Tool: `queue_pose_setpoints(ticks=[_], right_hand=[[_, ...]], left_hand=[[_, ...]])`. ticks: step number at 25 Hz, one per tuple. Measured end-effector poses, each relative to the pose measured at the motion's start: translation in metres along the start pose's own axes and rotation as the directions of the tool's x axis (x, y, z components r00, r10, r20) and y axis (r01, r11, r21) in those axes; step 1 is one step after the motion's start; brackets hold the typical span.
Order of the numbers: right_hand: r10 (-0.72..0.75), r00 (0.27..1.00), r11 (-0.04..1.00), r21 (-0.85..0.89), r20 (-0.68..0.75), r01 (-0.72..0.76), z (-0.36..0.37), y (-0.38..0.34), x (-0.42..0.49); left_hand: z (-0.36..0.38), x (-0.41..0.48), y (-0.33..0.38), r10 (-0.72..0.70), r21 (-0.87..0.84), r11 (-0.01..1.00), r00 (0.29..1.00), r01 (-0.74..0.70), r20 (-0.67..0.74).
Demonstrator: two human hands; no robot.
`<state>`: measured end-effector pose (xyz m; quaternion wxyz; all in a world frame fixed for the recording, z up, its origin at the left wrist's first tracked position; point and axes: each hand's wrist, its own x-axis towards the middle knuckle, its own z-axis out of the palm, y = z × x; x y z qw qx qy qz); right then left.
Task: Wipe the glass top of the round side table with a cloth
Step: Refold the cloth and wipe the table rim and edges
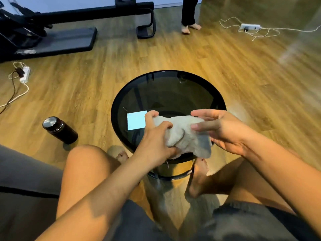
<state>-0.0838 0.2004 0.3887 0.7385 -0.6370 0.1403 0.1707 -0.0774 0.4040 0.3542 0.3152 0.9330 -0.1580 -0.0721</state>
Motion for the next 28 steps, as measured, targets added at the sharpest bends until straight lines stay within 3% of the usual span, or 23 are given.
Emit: queue_pose_setpoints(ticks=[1, 2, 3, 5, 6, 8, 10, 14, 17, 18, 22, 24, 25, 28], right_hand=[[-0.026, 0.999, 0.974, -0.224, 0.025, 0.031, -0.011, -0.008, -0.005], [-0.063, 0.997, 0.873, -0.481, 0.049, 0.079, -0.026, -0.016, -0.008], [-0.098, 0.992, 0.706, -0.698, 0.074, 0.122, -0.042, -0.026, -0.013], [-0.164, 0.978, 0.418, -0.888, 0.131, 0.189, -0.08, -0.038, -0.012], [-0.203, 0.973, 0.403, -0.897, 0.108, 0.184, -0.108, -0.042, -0.009], [-0.253, 0.967, 0.524, -0.844, -0.022, 0.118, -0.17, -0.044, -0.003], [-0.24, 0.95, 0.679, -0.734, -0.2, 0.017, -0.233, -0.026, 0.01], [0.069, 0.899, 0.859, -0.432, -0.432, -0.274, -0.326, 0.073, 0.057], [0.275, 0.852, 0.905, -0.178, -0.446, -0.386, -0.358, 0.158, 0.091], [0.322, 0.831, 0.892, -0.15, -0.453, -0.427, -0.372, 0.192, 0.108], [0.468, 0.755, 0.837, -0.042, -0.46, -0.545, -0.388, 0.296, 0.147], [0.47, 0.716, 0.775, -0.147, -0.516, -0.614, -0.389, 0.317, 0.159], [0.424, 0.705, 0.762, -0.196, -0.569, -0.617, -0.388, 0.319, 0.164], [0.214, 0.708, 0.917, -0.11, -0.673, -0.382, -0.375, 0.281, 0.164]], left_hand=[[0.004, 0.01, 0.008, 0.041, 0.013, 0.999, 0.999, -0.041, 0.009], [0.007, 0.022, 0.016, 0.088, 0.021, 0.996, 0.996, -0.089, 0.026], [0.01, 0.037, 0.026, 0.133, 0.022, 0.991, 0.989, -0.135, 0.064], [0.017, 0.063, 0.048, 0.194, -0.004, 0.98, 0.964, -0.197, 0.182], [0.03, 0.079, 0.062, 0.193, -0.082, 0.981, 0.949, -0.177, 0.25], [0.068, 0.106, 0.09, 0.125, -0.347, 0.938, 0.932, 0.0, 0.339], [0.134, 0.129, 0.109, -0.003, -0.488, 0.838, 0.895, 0.246, 0.447], [0.285, 0.15, 0.114, -0.329, -0.461, 0.581, 0.712, 0.67, 0.62], [0.344, 0.154, 0.093, -0.567, -0.539, 0.224, 0.559, 0.812, 0.605], [0.373, 0.162, 0.083, -0.642, -0.525, 0.189, 0.509, 0.83, 0.574], [0.424, 0.175, 0.062, -0.75, -0.472, 0.159, 0.417, 0.867, 0.513], [0.427, 0.173, 0.063, -0.734, -0.383, 0.094, 0.324, 0.919, 0.597], [0.427, 0.172, 0.062, -0.715, -0.351, 0.098, 0.311, 0.931, 0.626], [0.409, 0.17, 0.075, -0.587, -0.339, 0.235, 0.411, 0.911, 0.698]])
